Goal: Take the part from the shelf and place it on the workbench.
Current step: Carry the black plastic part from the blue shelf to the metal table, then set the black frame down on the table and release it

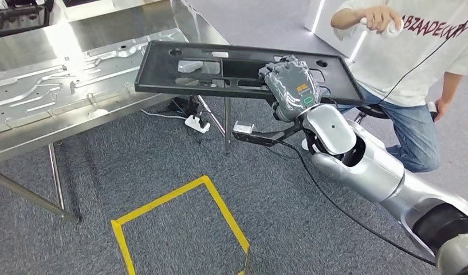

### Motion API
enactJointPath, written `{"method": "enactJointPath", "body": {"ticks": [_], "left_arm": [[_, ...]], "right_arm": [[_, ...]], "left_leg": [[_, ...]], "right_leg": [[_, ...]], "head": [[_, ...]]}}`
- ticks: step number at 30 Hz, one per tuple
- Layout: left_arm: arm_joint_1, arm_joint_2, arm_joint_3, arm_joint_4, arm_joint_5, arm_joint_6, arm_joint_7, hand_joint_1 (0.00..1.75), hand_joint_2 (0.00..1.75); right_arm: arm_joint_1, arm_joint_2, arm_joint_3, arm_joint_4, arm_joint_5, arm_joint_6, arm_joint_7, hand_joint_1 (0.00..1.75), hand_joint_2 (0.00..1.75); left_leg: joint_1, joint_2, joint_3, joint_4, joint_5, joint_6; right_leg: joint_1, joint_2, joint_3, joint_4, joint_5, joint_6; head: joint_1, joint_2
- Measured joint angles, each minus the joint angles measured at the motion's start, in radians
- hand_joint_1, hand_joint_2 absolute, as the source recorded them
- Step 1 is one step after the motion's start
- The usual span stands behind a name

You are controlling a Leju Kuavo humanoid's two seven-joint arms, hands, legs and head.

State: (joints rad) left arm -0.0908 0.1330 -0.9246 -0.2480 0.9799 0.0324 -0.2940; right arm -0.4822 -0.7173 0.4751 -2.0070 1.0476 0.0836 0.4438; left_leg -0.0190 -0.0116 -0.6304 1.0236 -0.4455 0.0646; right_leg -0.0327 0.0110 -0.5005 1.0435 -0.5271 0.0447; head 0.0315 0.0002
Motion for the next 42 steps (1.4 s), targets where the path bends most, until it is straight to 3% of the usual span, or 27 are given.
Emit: {"method": "enactJointPath", "body": {"ticks": [2,5,6,7,10,11,12,15,17,20,22,23,24,26,27,28,30,31,33,34,35,37,38,39,40,42], "left_arm": [[-0.001,0.000,-0.001,0.000,0.000,0.000,0.000,0.00,1.75],[-0.006,0.000,-0.006,0.000,0.000,-0.002,-0.002,0.00,1.75],[-0.005,0.000,-0.007,0.000,0.000,-0.002,-0.002,0.00,1.75],[-0.004,0.000,-0.008,0.000,0.000,-0.003,-0.002,0.00,1.75],[-0.002,-0.001,-0.008,0.000,0.000,-0.003,-0.002,0.00,1.75],[-0.004,-0.001,-0.009,0.000,0.000,-0.003,-0.002,0.00,1.75],[-0.005,-0.001,-0.009,0.000,0.000,-0.003,-0.001,0.00,1.75],[-0.005,0.000,-0.010,0.000,0.001,-0.004,0.000,0.00,1.75],[-0.008,0.000,-0.011,0.000,0.001,-0.003,0.001,0.00,1.75],[-0.011,0.000,-0.015,0.000,-0.001,-0.003,0.000,0.00,1.75],[-0.006,0.000,-0.017,0.000,-0.001,-0.003,0.000,0.00,1.75],[-0.003,0.000,-0.017,0.000,-0.001,-0.003,0.000,0.00,1.75],[-0.002,0.000,-0.017,0.000,-0.002,-0.003,0.000,0.00,1.75],[0.001,0.003,-0.018,0.000,-0.002,-0.003,0.000,0.00,1.75],[0.002,0.005,-0.020,0.001,-0.002,-0.003,0.001,0.00,1.75],[0.003,0.007,-0.021,0.001,-0.003,-0.002,0.001,0.00,1.75],[0.001,0.007,-0.024,0.001,-0.003,-0.002,0.000,0.00,1.75],[0.000,0.007,-0.025,0.000,-0.003,-0.001,0.000,0.00,1.75],[-0.003,0.007,-0.027,0.000,-0.003,-0.002,0.000,0.00,1.75],[-0.004,0.007,-0.028,0.000,-0.003,-0.002,0.000,0.00,1.75],[-0.005,0.007,-0.030,0.000,-0.003,-0.002,0.000,0.00,1.75],[-0.002,0.006,-0.032,0.000,-0.003,-0.002,0.000,0.00,1.75],[-0.001,0.005,-0.032,0.000,-0.004,-0.003,0.000,0.00,1.75],[0.001,0.004,-0.032,0.000,-0.004,-0.003,0.000,0.00,1.75],[0.002,0.004,-0.032,0.001,-0.004,-0.003,0.000,0.00,1.75],[0.001,0.004,-0.033,0.001,-0.003,-0.003,0.002,0.00,1.75]], "right_arm": [[-0.008,-0.003,0.004,-0.001,0.014,0.009,-0.011,1.75,1.75],[-0.018,-0.004,0.013,-0.001,0.065,0.042,-0.053,1.75,1.75],[-0.017,-0.005,0.019,-0.001,0.085,0.052,-0.069,1.75,1.75],[-0.018,-0.005,0.028,-0.001,0.106,0.060,-0.083,1.75,1.75],[-0.021,-0.006,0.055,-0.003,0.168,0.069,-0.117,1.75,1.75],[-0.023,-0.006,0.063,-0.004,0.184,0.069,-0.126,1.75,1.75],[-0.023,-0.006,0.070,-0.005,0.196,0.068,-0.133,1.75,1.75],[-0.020,-0.006,0.087,-0.009,0.215,0.065,-0.147,1.75,1.75],[-0.014,-0.006,0.095,-0.011,0.214,0.054,-0.151,1.75,1.75],[0.013,-0.005,0.100,-0.012,0.208,0.019,-0.154,1.75,1.75],[0.032,-0.003,0.107,-0.012,0.207,0.004,-0.154,1.75,1.75],[0.039,-0.003,0.110,-0.012,0.207,0.000,-0.154,1.75,1.75],[0.045,-0.002,0.113,-0.012,0.207,-0.003,-0.154,1.75,1.75],[0.053,-0.001,0.115,-0.010,0.206,-0.006,-0.153,1.75,1.75],[0.056,0.000,0.116,-0.010,0.206,-0.007,-0.153,1.75,1.75],[0.061,0.002,0.117,-0.009,0.206,-0.008,-0.153,1.75,1.75],[0.068,0.003,0.118,-0.008,0.204,-0.009,-0.153,1.75,1.75],[0.069,0.004,0.119,-0.008,0.204,-0.010,-0.153,1.75,1.75],[0.068,0.004,0.119,-0.008,0.202,-0.011,-0.153,1.75,1.75],[0.068,0.004,0.119,-0.008,0.202,-0.011,-0.153,1.75,1.75],[0.070,0.004,0.119,-0.008,0.202,-0.011,-0.153,1.75,1.75],[0.075,0.004,0.121,-0.008,0.201,-0.011,-0.153,1.75,1.75],[0.076,0.004,0.122,-0.007,0.201,-0.011,-0.153,1.75,1.75],[0.077,0.004,0.122,-0.006,0.201,-0.011,-0.153,1.75,1.75],[0.077,0.004,0.122,-0.005,0.200,-0.011,-0.153,1.75,1.75],[0.079,0.005,0.124,-0.002,0.198,-0.012,-0.153,1.75,1.75]], "left_leg": [[0.002,0.001,0.026,-0.008,-0.001,0.007],[0.001,0.002,0.042,-0.008,-0.018,0.014],[0.001,0.002,0.049,-0.007,-0.026,0.014],[0.000,0.002,0.059,-0.005,-0.036,0.014],[-0.001,0.000,0.094,0.003,-0.071,0.007],[-0.002,-0.001,0.100,0.005,-0.081,0.002],[-0.003,-0.001,0.104,0.005,-0.090,-0.004],[-0.004,0.000,0.112,0.017,-0.103,-0.019],[0.000,0.002,0.082,0.081,-0.106,-0.031],[0.010,0.006,-0.051,0.256,-0.152,-0.051],[0.012,0.006,-0.107,0.277,-0.180,-0.052],[0.010,0.006,-0.115,0.243,-0.166,-0.047],[0.007,0.006,-0.114,0.186,-0.125,-0.036],[-0.005,-0.003,-0.100,0.077,0.008,-0.010],[-0.012,-0.007,-0.088,0.043,0.053,0.000],[-0.017,-0.010,-0.076,0.023,0.071,0.008],[-0.019,-0.007,-0.033,-0.005,0.051,0.015],[-0.016,-0.005,-0.012,-0.018,0.046,0.018],[-0.012,-0.004,0.026,-0.035,0.031,0.020],[-0.011,-0.004,0.042,-0.037,0.019,0.021],[-0.010,-0.006,0.058,-0.038,0.005,0.021],[-0.007,-0.010,0.097,-0.038,-0.028,0.018],[-0.006,-0.012,0.120,-0.037,-0.046,0.016],[-0.004,-0.013,0.142,-0.035,-0.067,0.012],[-0.003,-0.013,0.162,-0.031,-0.089,0.007],[-0.005,-0.014,0.188,-0.022,-0.130,-0.005]], "right_leg": [[0.002,-0.004,-0.027,0.063,-0.026,0.003],[0.010,-0.007,-0.145,0.225,-0.097,0.000],[0.012,-0.007,-0.173,0.243,-0.104,-0.001],[0.013,-0.007,-0.184,0.229,-0.092,-0.002],[0.014,-0.009,-0.155,0.068,0.036,-0.006],[0.016,-0.011,-0.145,0.032,0.063,-0.011],[0.018,-0.011,-0.140,0.015,0.076,-0.016],[0.015,-0.008,-0.123,0.008,0.067,-0.035],[0.009,-0.008,-0.102,0.005,0.056,-0.043],[0.007,-0.008,-0.068,-0.001,0.029,-0.046],[0.008,-0.007,-0.036,-0.002,0.004,-0.045],[0.010,-0.007,-0.017,-0.003,-0.010,-0.045],[0.012,-0.007,0.001,-0.005,-0.024,-0.045],[0.014,-0.003,0.032,-0.015,-0.050,-0.040],[0.012,0.000,0.046,-0.026,-0.059,-0.036],[0.012,0.003,0.063,-0.032,-0.061,-0.029],[0.010,0.004,0.078,-0.017,-0.043,-0.017],[0.010,0.003,0.066,0.022,-0.024,-0.014],[0.010,0.000,-0.012,0.141,-0.010,-0.013],[0.011,-0.001,-0.060,0.196,-0.030,-0.012],[0.011,-0.001,-0.104,0.232,-0.068,-0.010],[0.008,-0.003,-0.166,0.232,-0.156,0.001],[0.005,-0.004,-0.183,0.201,-0.171,0.008],[0.002,-0.007,-0.193,0.154,-0.143,0.015],[-0.001,-0.013,-0.197,0.102,-0.061,0.020],[-0.001,-0.021,-0.195,0.033,0.088,0.009]], "head": [[0.001,0.000],[0.002,0.000],[0.002,0.000],[0.002,0.000],[0.000,0.000],[0.000,0.000],[-0.001,0.000],[0.000,0.000],[0.000,0.000],[0.000,0.000],[-0.001,0.000],[-0.001,0.000],[-0.001,0.000],[0.001,0.000],[0.001,0.000],[0.001,0.000],[0.001,0.000],[0.001,0.000],[0.002,0.000],[0.001,0.000],[0.002,0.000],[0.002,0.000],[0.002,0.000],[0.002,0.000],[0.002,0.000],[0.001,0.000]]}}
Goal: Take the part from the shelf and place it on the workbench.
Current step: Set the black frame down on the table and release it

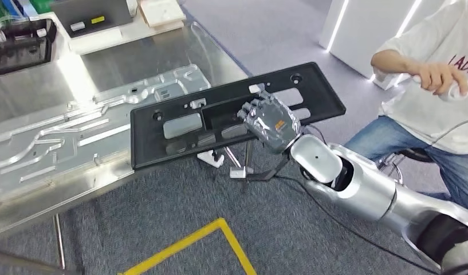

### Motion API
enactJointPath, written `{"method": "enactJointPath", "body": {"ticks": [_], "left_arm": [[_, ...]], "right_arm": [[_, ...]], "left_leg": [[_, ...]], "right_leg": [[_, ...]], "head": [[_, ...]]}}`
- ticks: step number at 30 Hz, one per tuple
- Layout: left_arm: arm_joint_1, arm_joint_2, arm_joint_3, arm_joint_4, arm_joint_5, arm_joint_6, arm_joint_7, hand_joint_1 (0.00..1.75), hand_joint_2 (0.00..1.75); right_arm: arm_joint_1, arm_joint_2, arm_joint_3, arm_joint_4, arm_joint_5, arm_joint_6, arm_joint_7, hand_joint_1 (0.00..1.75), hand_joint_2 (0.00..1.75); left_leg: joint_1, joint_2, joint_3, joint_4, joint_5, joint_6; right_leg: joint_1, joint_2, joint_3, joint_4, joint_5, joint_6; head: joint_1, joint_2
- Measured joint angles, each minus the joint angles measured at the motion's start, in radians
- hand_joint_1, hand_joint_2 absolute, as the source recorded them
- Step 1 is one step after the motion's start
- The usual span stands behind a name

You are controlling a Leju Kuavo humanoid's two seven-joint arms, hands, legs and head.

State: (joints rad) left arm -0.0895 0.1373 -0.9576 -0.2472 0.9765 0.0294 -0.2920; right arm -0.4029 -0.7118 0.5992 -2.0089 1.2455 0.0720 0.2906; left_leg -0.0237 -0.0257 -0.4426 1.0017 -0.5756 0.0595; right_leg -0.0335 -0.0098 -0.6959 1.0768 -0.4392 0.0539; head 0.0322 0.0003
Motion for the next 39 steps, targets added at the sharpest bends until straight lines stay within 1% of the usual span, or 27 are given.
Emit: {"method": "enactJointPath", "body": {"ticks": [1,3,4,6,7,9,10,11,12,13,15,16,17,18,20,21,23,24,25,26,28,29,30,32,35,37,39], "left_arm": [[-0.001,0.000,0.000,0.000,0.000,0.000,0.001,0.00,1.75],[-0.008,0.002,-0.001,0.000,0.000,0.000,0.004,0.00,1.75],[-0.010,0.002,-0.001,0.000,0.000,0.000,0.004,0.00,1.75],[-0.015,0.003,-0.002,0.000,0.000,0.001,0.005,0.00,1.75],[-0.016,0.003,-0.002,0.000,0.000,0.002,0.005,0.00,1.75],[-0.013,0.003,-0.003,0.000,0.000,0.003,0.004,0.00,1.75],[-0.010,0.003,-0.003,0.000,0.000,0.003,0.004,0.00,1.75],[-0.007,0.003,-0.003,0.000,0.000,0.003,0.004,0.00,1.75],[-0.006,0.003,-0.003,0.000,0.000,0.003,0.004,0.00,1.75],[-0.003,0.004,-0.003,0.000,0.000,0.003,0.004,0.00,1.75],[0.001,0.007,-0.004,0.000,-0.002,0.012,0.007,0.00,1.75],[0.003,0.009,-0.006,0.000,-0.003,0.022,0.012,0.00,1.75],[0.003,0.010,-0.008,0.000,-0.005,0.035,0.018,0.00,1.75],[0.000,0.010,-0.009,0.000,-0.007,0.050,0.026,0.00,1.75],[-0.009,0.010,-0.010,0.000,-0.009,0.080,0.038,0.00,1.75],[-0.013,0.010,-0.011,0.000,-0.010,0.094,0.043,0.00,1.75],[-0.017,0.010,-0.017,0.000,-0.013,0.119,0.049,0.00,1.75],[-0.017,0.010,-0.021,0.000,-0.015,0.128,0.051,0.00,1.75],[-0.017,0.010,-0.024,0.000,-0.016,0.135,0.052,0.00,1.75],[-0.016,0.010,-0.026,0.000,-0.016,0.139,0.053,0.00,1.75],[-0.013,0.010,-0.027,0.000,-0.017,0.144,0.055,0.00,1.75],[-0.012,0.008,-0.028,0.000,-0.018,0.145,0.056,0.00,1.75],[-0.012,0.007,-0.029,0.000,-0.018,0.147,0.057,0.00,1.75],[-0.011,0.003,-0.033,0.000,-0.019,0.150,0.059,0.00,1.75],[-0.012,0.004,-0.035,-0.001,-0.018,0.154,0.062,0.00,1.75],[-0.014,0.004,-0.035,-0.001,-0.017,0.158,0.064,0.00,1.75],[-0.015,0.004,-0.035,-0.001,-0.015,0.162,0.066,0.00,1.75]], "right_arm": [[0.002,0.001,0.001,0.000,-0.001,0.000,0.000,1.75,1.75],[0.003,0.001,0.002,-0.001,-0.003,-0.001,0.000,1.75,1.75],[0.001,0.001,0.002,-0.002,-0.003,-0.002,0.000,1.75,1.75],[-0.002,0.001,0.001,-0.004,-0.004,-0.002,0.000,1.75,1.75],[-0.001,0.001,0.001,-0.004,-0.006,-0.002,0.000,1.75,1.75],[0.004,0.001,0.001,-0.003,-0.015,-0.004,-0.001,1.75,1.75],[0.007,0.001,0.001,-0.002,-0.021,-0.005,-0.001,1.75,1.75],[0.009,0.002,0.001,-0.001,-0.027,-0.007,-0.001,1.75,1.75],[0.011,0.002,0.001,-0.001,-0.031,-0.009,-0.001,1.75,1.75],[0.012,0.002,0.001,-0.001,-0.034,-0.011,-0.001,1.75,1.75],[0.017,0.004,0.001,0.001,-0.039,-0.012,0.000,1.75,1.75],[0.021,0.006,0.002,0.002,-0.041,-0.012,0.001,1.75,1.75],[0.025,0.007,0.001,0.003,-0.042,-0.013,0.005,1.75,1.75],[0.029,0.008,0.000,0.004,-0.043,-0.015,0.009,1.75,1.75],[0.035,0.007,-0.007,0.004,-0.043,-0.023,0.018,1.75,1.75],[0.037,0.007,-0.013,0.005,-0.044,-0.031,0.022,1.75,1.75],[0.043,0.007,-0.026,0.008,-0.047,-0.047,0.027,1.75,1.75],[0.048,0.007,-0.030,0.011,-0.051,-0.052,0.029,1.75,1.75],[0.055,0.007,-0.033,0.014,-0.055,-0.054,0.030,1.75,1.75],[0.060,0.007,-0.034,0.017,-0.058,-0.054,0.031,1.75,1.75],[0.066,0.007,-0.038,0.022,-0.062,-0.055,0.031,1.75,1.75],[0.066,0.008,-0.041,0.023,-0.063,-0.055,0.032,1.75,1.75],[0.067,0.008,-0.046,0.025,-0.065,-0.057,0.032,1.75,1.75],[0.068,0.009,-0.052,0.027,-0.071,-0.061,0.033,1.75,1.75],[0.071,0.012,-0.058,0.029,-0.076,-0.064,0.034,1.75,1.75],[0.074,0.015,-0.061,0.030,-0.076,-0.068,0.035,1.75,1.75],[0.080,0.017,-0.062,0.033,-0.077,-0.070,0.035,1.75,1.75]], "left_leg": [[-0.002,0.001,0.008,0.004,-0.012,-0.006],[-0.002,0.004,0.000,0.034,-0.005,-0.013],[-0.002,0.006,-0.022,0.077,0.016,-0.018],[0.004,0.010,-0.109,0.204,0.044,-0.031],[0.009,0.012,-0.157,0.260,0.032,-0.040],[0.017,0.016,-0.233,0.311,-0.046,-0.050],[0.019,0.018,-0.256,0.301,-0.086,-0.051],[0.020,0.019,-0.269,0.269,-0.104,-0.050],[0.019,0.019,-0.275,0.221,-0.087,-0.046],[0.017,0.017,-0.276,0.160,-0.019,-0.039],[0.009,0.009,-0.274,0.068,0.155,-0.022],[0.005,0.008,-0.271,0.053,0.209,-0.016],[0.000,0.007,-0.269,0.055,0.221,-0.013],[0.000,0.009,-0.261,0.059,0.210,-0.009],[0.003,0.011,-0.247,0.044,0.199,-0.004],[0.006,0.011,-0.239,0.033,0.196,0.000],[0.004,0.010,-0.228,0.023,0.186,0.009],[0.003,0.008,-0.222,0.022,0.178,0.012],[0.000,0.006,-0.215,0.023,0.170,0.014],[-0.002,0.003,-0.206,0.024,0.161,0.014],[-0.006,-0.001,-0.186,0.026,0.143,0.015],[-0.008,-0.002,-0.179,0.028,0.136,0.014],[-0.009,-0.004,-0.177,0.029,0.132,0.013],[-0.007,-0.006,-0.181,0.029,0.130,0.009],[-0.011,-0.001,-0.192,0.045,0.115,-0.007],[-0.003,0.007,-0.230,0.126,0.074,-0.026],[0.013,0.011,-0.290,0.242,0.039,-0.044]], "right_leg": [[0.001,-0.001,0.004,-0.009,0.038,-0.011],[0.001,0.007,0.018,-0.009,0.025,-0.031],[-0.001,0.008,0.027,-0.013,0.017,-0.037],[-0.005,0.010,0.057,-0.026,0.000,-0.044],[-0.006,0.010,0.076,-0.034,-0.010,-0.046],[-0.006,0.010,0.119,-0.049,-0.035,-0.046],[-0.006,0.011,0.143,-0.055,-0.049,-0.046],[-0.006,0.012,0.170,-0.058,-0.064,-0.044],[-0.005,0.014,0.197,-0.060,-0.081,-0.042],[-0.005,0.014,0.220,-0.063,-0.098,-0.039],[-0.002,0.021,0.262,-0.060,-0.133,-0.029],[-0.001,0.023,0.273,-0.061,-0.150,-0.022],[-0.001,0.027,0.286,-0.062,-0.164,-0.014],[-0.002,0.030,0.293,-0.070,-0.175,-0.006],[-0.003,0.026,0.297,-0.059,-0.195,0.001],[-0.001,0.023,0.277,-0.025,-0.213,0.002],[0.006,0.018,0.188,0.104,-0.249,0.000],[0.010,0.018,0.139,0.161,-0.253,-0.001],[0.012,0.018,0.101,0.190,-0.237,-0.002],[0.014,0.018,0.081,0.181,-0.201,-0.004],[0.021,0.018,0.081,0.085,-0.094,-0.016],[0.026,0.018,0.088,0.038,-0.053,-0.024],[0.030,0.018,0.096,0.002,-0.030,-0.033],[0.038,0.017,0.104,-0.023,-0.028,-0.045],[0.023,0.013,0.128,-0.066,-0.036,-0.054],[0.013,0.009,0.148,-0.083,-0.038,-0.058],[0.006,0.006,0.158,-0.084,-0.044,-0.059]], "head": [[0.000,0.000],[-0.001,0.000],[-0.001,0.000],[-0.004,0.000],[-0.005,0.000],[-0.005,0.000],[-0.005,0.000],[-0.005,0.000],[-0.005,0.000],[-0.005,0.000],[-0.007,0.000],[-0.007,0.000],[-0.008,0.000],[-0.009,0.000],[-0.006,0.000],[-0.004,0.000],[-0.001,0.000],[0.000,0.000],[0.000,0.000],[0.000,0.000],[0.000,0.000],[-0.001,0.000],[-0.001,0.000],[-0.001,0.000],[0.001,0.000],[0.002,0.000],[0.001,0.000]]}}
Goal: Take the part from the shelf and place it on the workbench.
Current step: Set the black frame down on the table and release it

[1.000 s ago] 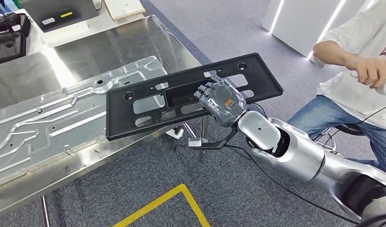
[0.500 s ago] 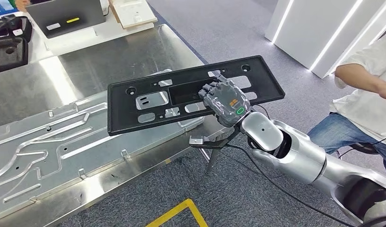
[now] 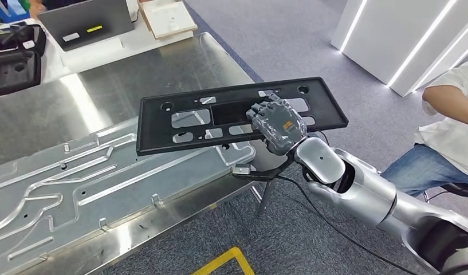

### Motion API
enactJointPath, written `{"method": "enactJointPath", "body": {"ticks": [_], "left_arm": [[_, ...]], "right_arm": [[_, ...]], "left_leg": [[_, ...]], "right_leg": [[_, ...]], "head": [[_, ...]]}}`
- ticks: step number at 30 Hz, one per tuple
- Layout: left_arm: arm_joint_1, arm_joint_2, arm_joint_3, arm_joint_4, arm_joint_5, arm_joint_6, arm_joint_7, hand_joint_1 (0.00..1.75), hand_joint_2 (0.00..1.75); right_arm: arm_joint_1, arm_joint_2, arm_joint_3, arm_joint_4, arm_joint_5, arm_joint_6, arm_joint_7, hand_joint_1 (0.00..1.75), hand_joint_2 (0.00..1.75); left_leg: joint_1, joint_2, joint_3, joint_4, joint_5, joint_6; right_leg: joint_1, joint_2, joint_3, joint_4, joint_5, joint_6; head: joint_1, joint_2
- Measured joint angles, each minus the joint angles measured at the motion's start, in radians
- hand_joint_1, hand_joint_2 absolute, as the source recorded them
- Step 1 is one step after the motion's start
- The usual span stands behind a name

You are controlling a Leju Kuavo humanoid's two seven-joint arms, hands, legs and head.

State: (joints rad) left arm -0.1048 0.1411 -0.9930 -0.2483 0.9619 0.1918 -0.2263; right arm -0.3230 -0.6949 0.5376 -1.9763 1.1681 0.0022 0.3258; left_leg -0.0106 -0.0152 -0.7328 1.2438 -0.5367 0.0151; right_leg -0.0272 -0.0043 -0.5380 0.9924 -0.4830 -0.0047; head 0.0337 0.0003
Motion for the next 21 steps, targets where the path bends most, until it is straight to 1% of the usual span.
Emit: {"method": "enactJointPath", "body": {"ticks": [1,2,3,4,5,6,7,8,10,11,12,13,15,16,17,18,19,20,21], "left_arm": [[0.002,0.000,0.000,0.000,0.001,0.001,0.001,0.00,1.75],[0.003,0.000,0.000,0.000,0.002,0.001,0.001,0.00,1.75],[0.004,0.000,0.000,0.000,0.003,0.002,0.001,0.00,1.75],[0.004,0.000,0.000,0.000,0.003,0.002,0.001,0.00,1.75],[0.003,-0.001,-0.001,0.000,0.004,0.002,0.001,0.00,1.75],[0.000,-0.001,-0.002,0.000,0.004,0.003,0.001,0.00,1.75],[-0.002,0.000,-0.004,0.000,0.005,0.004,0.001,0.00,1.75],[-0.004,0.000,-0.007,0.000,0.006,0.005,0.001,0.00,1.75],[-0.004,0.001,-0.010,0.000,0.007,0.009,-0.001,0.00,1.75],[-0.003,0.001,-0.011,0.000,0.008,0.012,-0.003,0.00,1.75],[-0.001,0.001,-0.011,0.000,0.008,0.016,-0.006,0.00,1.75],[-0.001,0.001,-0.011,0.000,0.009,0.019,-0.009,0.00,1.75],[-0.002,0.001,-0.011,0.000,0.010,0.022,-0.016,0.00,1.75],[-0.002,0.001,-0.011,0.000,0.010,0.022,-0.018,0.00,1.75],[-0.002,0.001,-0.011,0.000,0.012,0.022,-0.020,0.00,1.75],[-0.001,0.001,-0.011,0.000,0.013,0.022,-0.021,0.00,1.75],[-0.001,0.001,-0.011,0.000,0.013,0.022,-0.022,0.00,1.75],[-0.001,0.002,-0.011,0.000,0.013,0.022,-0.024,0.00,1.75],[-0.002,0.002,-0.011,0.000,0.013,0.022,-0.025,0.00,1.75]], "right_arm": [[0.004,0.001,0.000,0.001,-0.001,0.000,0.000,1.75,1.75],[0.008,0.001,0.000,0.003,-0.002,0.000,0.000,1.75,1.75],[0.011,0.002,0.000,0.004,-0.002,-0.001,0.000,1.75,1.75],[0.013,0.003,0.000,0.004,-0.003,-0.001,0.000,1.75,1.75],[0.013,0.004,-0.001,0.004,-0.003,-0.001,0.000,1.75,1.75],[0.013,0.005,-0.003,0.005,-0.004,-0.002,0.001,1.75,1.75],[0.013,0.006,-0.006,0.005,-0.005,-0.003,0.001,1.75,1.75],[0.013,0.007,-0.008,0.005,-0.007,-0.004,0.001,1.75,1.75],[0.015,0.008,-0.013,0.006,-0.011,-0.006,0.002,1.75,1.75],[0.017,0.008,-0.014,0.007,-0.014,-0.007,0.002,1.75,1.75],[0.019,0.008,-0.016,0.008,-0.016,-0.008,0.003,1.75,1.75],[0.021,0.008,-0.017,0.010,-0.018,-0.010,0.005,1.75,1.75],[0.028,0.008,-0.021,0.016,-0.027,-0.014,0.008,1.75,1.75],[0.034,0.008,-0.023,0.021,-0.033,-0.015,0.009,1.75,1.75],[0.040,0.008,-0.025,0.027,-0.043,-0.016,0.009,1.75,1.75],[0.045,0.008,-0.026,0.035,-0.056,-0.016,0.009,1.75,1.75],[0.049,0.008,-0.028,0.046,-0.071,-0.018,0.007,1.75,1.75],[0.050,0.007,-0.032,0.059,-0.088,-0.022,0.004,1.75,1.75],[0.050,0.006,-0.037,0.074,-0.103,-0.028,0.000,1.75,1.75]], "left_leg": [[0.008,0.001,-0.021,0.031,0.002,-0.008],[0.016,0.003,-0.026,0.029,0.022,-0.017],[0.024,0.006,-0.012,-0.013,0.060,-0.025],[0.031,0.008,0.013,-0.075,0.097,-0.034],[0.035,0.008,0.039,-0.128,0.121,-0.042],[0.035,0.007,0.061,-0.173,0.130,-0.044],[0.033,0.006,0.070,-0.190,0.122,-0.042],[0.030,0.005,0.072,-0.192,0.112,-0.035],[0.030,0.005,0.075,-0.198,0.104,-0.017],[0.030,0.005,0.079,-0.202,0.103,-0.010],[0.031,0.006,0.084,-0.206,0.102,-0.002],[0.030,0.006,0.088,-0.209,0.100,0.005],[0.024,0.005,0.093,-0.210,0.096,0.016],[0.021,0.005,0.097,-0.210,0.093,0.019],[0.019,0.004,0.101,-0.209,0.090,0.022],[0.017,0.002,0.107,-0.209,0.087,0.023],[0.016,0.001,0.112,-0.207,0.082,0.022],[0.014,-0.001,0.116,-0.204,0.078,0.020],[0.012,-0.003,0.116,-0.199,0.074,0.016]], "right_leg": [[-0.004,-0.001,0.005,0.002,-0.005,0.002],[-0.008,-0.001,0.009,0.004,-0.011,0.006],[-0.013,0.000,0.015,0.009,-0.018,0.011],[-0.018,0.000,0.020,0.014,-0.027,0.018],[-0.020,0.000,0.023,0.020,-0.036,0.025],[-0.020,0.001,0.023,0.026,-0.043,0.033],[-0.018,0.002,0.020,0.028,-0.047,0.040],[-0.016,0.003,0.018,0.028,-0.048,0.046],[-0.017,0.003,0.018,0.026,-0.052,0.056],[-0.018,0.002,0.015,0.036,-0.061,0.059],[-0.019,0.002,0.002,0.066,-0.078,0.059],[-0.017,0.002,-0.024,0.118,-0.103,0.058],[-0.009,0.003,-0.100,0.255,-0.151,0.053],[-0.006,0.003,-0.132,0.302,-0.158,0.051],[-0.004,0.003,-0.148,0.315,-0.144,0.049],[-0.003,0.003,-0.145,0.289,-0.111,0.046],[-0.002,0.003,-0.126,0.232,-0.066,0.043],[0.000,0.003,-0.104,0.170,-0.030,0.041],[0.001,0.004,-0.083,0.116,-0.008,0.037]], "head": [[0.000,0.000],[0.000,0.000],[0.000,0.000],[0.000,0.000],[-0.002,0.000],[-0.003,0.000],[-0.005,0.000],[-0.007,0.000],[-0.006,0.000],[-0.005,0.000],[-0.004,0.000],[-0.003,0.000],[-0.003,0.000],[-0.003,0.000],[-0.003,0.000],[-0.003,0.000],[-0.003,0.000],[-0.003,0.000],[-0.003,0.000]]}}
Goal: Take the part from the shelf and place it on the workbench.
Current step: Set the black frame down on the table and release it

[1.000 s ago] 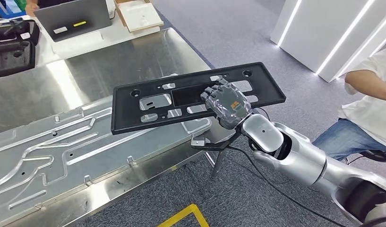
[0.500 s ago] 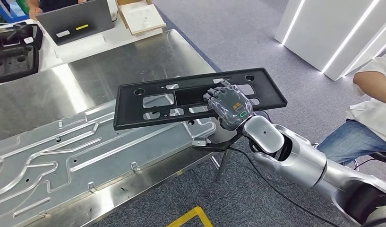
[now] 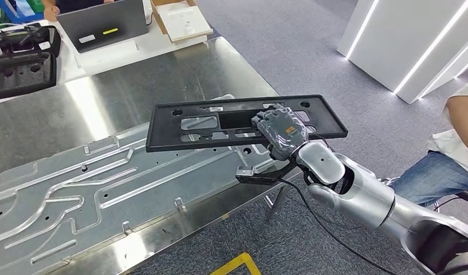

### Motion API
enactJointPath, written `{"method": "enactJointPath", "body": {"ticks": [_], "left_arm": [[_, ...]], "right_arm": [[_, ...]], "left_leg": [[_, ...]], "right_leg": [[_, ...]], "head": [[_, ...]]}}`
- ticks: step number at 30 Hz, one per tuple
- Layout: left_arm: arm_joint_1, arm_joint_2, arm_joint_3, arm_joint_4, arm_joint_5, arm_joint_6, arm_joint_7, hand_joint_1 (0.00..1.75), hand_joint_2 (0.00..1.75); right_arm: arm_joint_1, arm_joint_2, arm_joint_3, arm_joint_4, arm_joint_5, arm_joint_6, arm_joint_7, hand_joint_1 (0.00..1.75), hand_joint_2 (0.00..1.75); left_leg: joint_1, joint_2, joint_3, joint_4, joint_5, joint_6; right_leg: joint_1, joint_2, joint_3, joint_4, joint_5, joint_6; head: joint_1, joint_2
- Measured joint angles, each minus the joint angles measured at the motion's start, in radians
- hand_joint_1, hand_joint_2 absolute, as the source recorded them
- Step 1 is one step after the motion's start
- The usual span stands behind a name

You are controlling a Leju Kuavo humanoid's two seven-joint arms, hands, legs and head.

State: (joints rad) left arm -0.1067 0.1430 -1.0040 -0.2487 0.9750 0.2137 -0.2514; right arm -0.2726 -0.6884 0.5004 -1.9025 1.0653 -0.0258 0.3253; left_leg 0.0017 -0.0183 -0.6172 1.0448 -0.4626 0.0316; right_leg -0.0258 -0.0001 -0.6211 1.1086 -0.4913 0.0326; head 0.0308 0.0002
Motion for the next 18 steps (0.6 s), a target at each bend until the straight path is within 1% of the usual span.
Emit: {"method": "enactJointPath", "body": {"ticks": [1,3,4,5,6,7,9,10,11,12,13,14,15,17,18], "left_arm": [[0.000,0.000,0.000,0.000,0.000,0.000,-0.001,0.00,1.75],[0.001,0.001,0.000,0.000,-0.001,-0.002,-0.004,0.00,1.75],[0.002,0.002,0.000,0.000,-0.001,-0.004,-0.007,0.00,1.75],[0.003,0.002,0.000,0.000,-0.001,-0.008,-0.011,0.00,1.75],[0.003,0.003,0.000,0.000,-0.001,-0.013,-0.017,0.00,1.75],[0.001,0.003,0.000,0.000,0.000,-0.019,-0.023,0.00,1.75],[0.000,0.004,0.000,0.000,0.002,-0.033,-0.037,0.00,1.75],[0.000,0.004,0.000,0.000,0.003,-0.037,-0.042,0.00,1.75],[0.001,0.004,0.000,0.000,0.003,-0.041,-0.046,0.00,1.75],[0.001,0.004,0.000,0.000,0.003,-0.042,-0.048,0.00,1.75],[0.002,0.004,0.000,0.000,0.003,-0.042,-0.048,0.00,1.75],[0.001,0.005,0.000,0.000,0.003,-0.042,-0.048,0.00,1.75],[0.000,0.007,0.000,0.000,0.003,-0.042,-0.048,0.00,1.75],[0.000,0.011,0.000,0.000,0.004,-0.043,-0.048,0.00,1.75],[-0.001,0.013,0.000,0.000,0.005,-0.043,-0.047,0.00,1.75]], "right_arm": [[0.001,-0.001,-0.005,0.015,-0.011,-0.007,-0.005,1.75,1.75],[0.003,-0.002,-0.013,0.042,-0.023,-0.017,-0.011,1.75,1.75],[0.003,-0.002,-0.014,0.054,-0.026,-0.018,-0.013,1.75,1.75],[0.002,-0.002,-0.015,0.067,-0.031,-0.019,-0.016,1.75,1.75],[0.000,-0.002,-0.015,0.082,-0.037,-0.019,-0.020,1.75,1.75],[-0.003,-0.002,-0.015,0.098,-0.045,-0.020,-0.026,1.75,1.75],[-0.010,-0.002,-0.016,0.138,-0.060,-0.020,-0.040,1.75,1.75],[-0.012,-0.002,-0.016,0.158,-0.068,-0.021,-0.046,1.75,1.75],[-0.013,-0.001,-0.016,0.178,-0.075,-0.021,-0.051,1.75,1.75],[-0.013,0.000,-0.016,0.194,-0.080,-0.021,-0.054,1.75,1.75],[-0.014,0.000,-0.016,0.207,-0.083,-0.021,-0.056,1.75,1.75],[-0.016,0.001,-0.016,0.218,-0.085,-0.021,-0.056,1.31,1.31],[-0.018,0.002,-0.016,0.227,-0.087,-0.021,-0.057,0.87,0.87],[-0.025,0.004,-0.016,0.250,-0.092,-0.024,-0.057,0.00,0.00],[-0.027,0.005,-0.016,0.261,-0.095,-0.025,-0.057,0.00,0.00]], "left_leg": [[-0.002,-0.001,-0.002,0.003,-0.001,-0.004],[-0.005,-0.004,-0.008,0.006,0.000,-0.011],[-0.004,-0.003,-0.010,0.005,-0.001,-0.015],[-0.004,-0.001,-0.013,0.013,-0.008,-0.019],[-0.003,0.002,-0.023,0.037,-0.024,-0.024],[-0.002,0.005,-0.042,0.080,-0.049,-0.030],[0.000,0.009,-0.099,0.204,-0.103,-0.039],[0.000,0.010,-0.122,0.251,-0.114,-0.040],[0.000,0.011,-0.131,0.265,-0.107,-0.038],[-0.001,0.011,-0.126,0.248,-0.086,-0.034],[-0.001,0.011,-0.112,0.215,-0.061,-0.030],[-0.003,0.011,-0.087,0.159,-0.029,-0.024],[-0.006,0.010,-0.062,0.105,-0.008,-0.015],[-0.014,0.010,-0.020,0.019,0.016,0.001],[-0.018,0.010,-0.012,0.003,0.013,0.005]], "right_leg": [[0.002,0.001,0.012,-0.032,0.008,-0.003],[0.004,0.003,0.016,-0.047,0.005,-0.010],[0.002,0.003,0.015,-0.047,0.007,-0.014],[0.000,0.003,0.017,-0.049,0.009,-0.018],[-0.002,0.002,0.018,-0.051,0.010,-0.023],[-0.003,0.001,0.019,-0.053,0.011,-0.026],[-0.003,0.000,0.020,-0.052,0.010,-0.029],[-0.002,-0.001,0.020,-0.052,0.010,-0.030],[-0.001,-0.001,0.021,-0.052,0.009,-0.031],[0.000,-0.001,0.022,-0.052,0.009,-0.031],[0.001,-0.001,0.023,-0.052,0.008,-0.032],[0.002,-0.001,0.025,-0.052,0.007,-0.033],[0.002,-0.001,0.026,-0.053,0.006,-0.033],[0.002,0.000,0.025,-0.056,0.007,-0.030],[0.001,-0.001,0.024,-0.058,0.009,-0.026]], "head": [[0.000,0.000],[0.000,0.000],[0.000,0.000],[0.001,0.000],[0.000,0.000],[0.000,0.000],[0.000,0.000],[0.000,0.000],[0.000,0.000],[0.000,0.000],[0.000,0.000],[0.000,0.000],[0.000,0.000],[0.000,0.000],[0.001,0.000]]}}
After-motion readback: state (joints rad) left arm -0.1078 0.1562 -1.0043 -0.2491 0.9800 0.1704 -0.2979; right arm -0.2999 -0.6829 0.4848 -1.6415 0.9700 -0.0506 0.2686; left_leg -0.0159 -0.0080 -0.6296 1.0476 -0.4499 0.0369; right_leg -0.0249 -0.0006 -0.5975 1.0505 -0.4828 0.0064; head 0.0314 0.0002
